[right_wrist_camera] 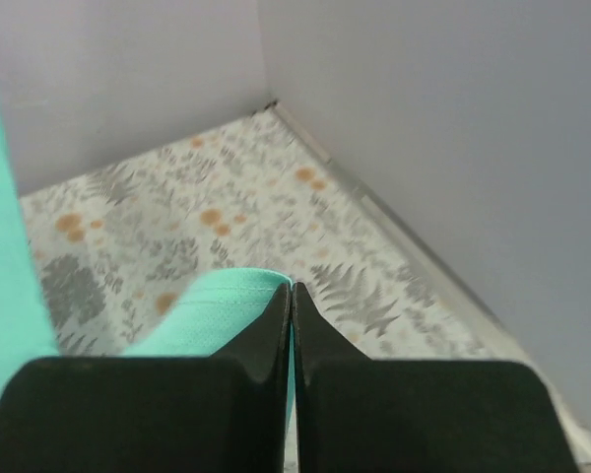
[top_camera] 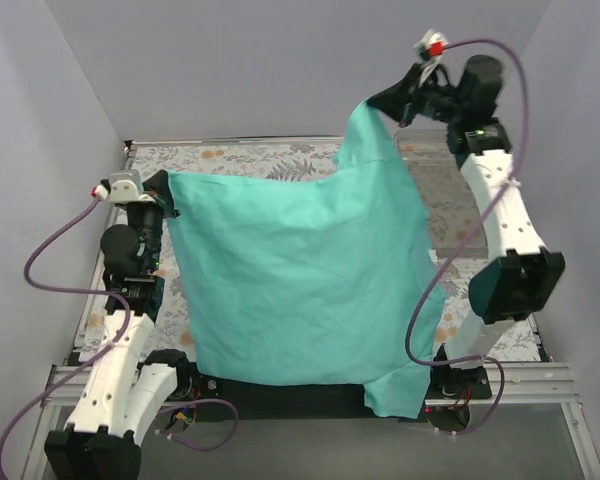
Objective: Fold and stack the t-shirts
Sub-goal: Flatten the tshirt out
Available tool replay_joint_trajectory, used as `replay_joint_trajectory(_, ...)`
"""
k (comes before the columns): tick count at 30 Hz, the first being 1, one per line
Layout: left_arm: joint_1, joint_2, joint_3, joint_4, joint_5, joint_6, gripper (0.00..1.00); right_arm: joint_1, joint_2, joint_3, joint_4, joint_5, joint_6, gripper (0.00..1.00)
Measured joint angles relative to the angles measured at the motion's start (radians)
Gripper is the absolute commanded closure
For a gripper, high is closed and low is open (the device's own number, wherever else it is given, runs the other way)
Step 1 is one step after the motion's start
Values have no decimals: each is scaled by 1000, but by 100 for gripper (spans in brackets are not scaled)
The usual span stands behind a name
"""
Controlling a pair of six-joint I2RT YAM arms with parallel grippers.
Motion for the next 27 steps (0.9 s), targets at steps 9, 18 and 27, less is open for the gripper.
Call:
replay_joint_trajectory(9, 21, 479, -123, 196, -103, 57, 100, 140, 463, 10, 81, 41, -120, 99)
replay_joint_trajectory(18, 87, 943, 111, 217, -142, 56, 100, 148, 718, 197, 106, 291, -203, 99)
replay_joint_trajectory(27, 119, 1110, 280, 191, -136, 79, 100, 148, 730, 264, 145, 360, -229, 99)
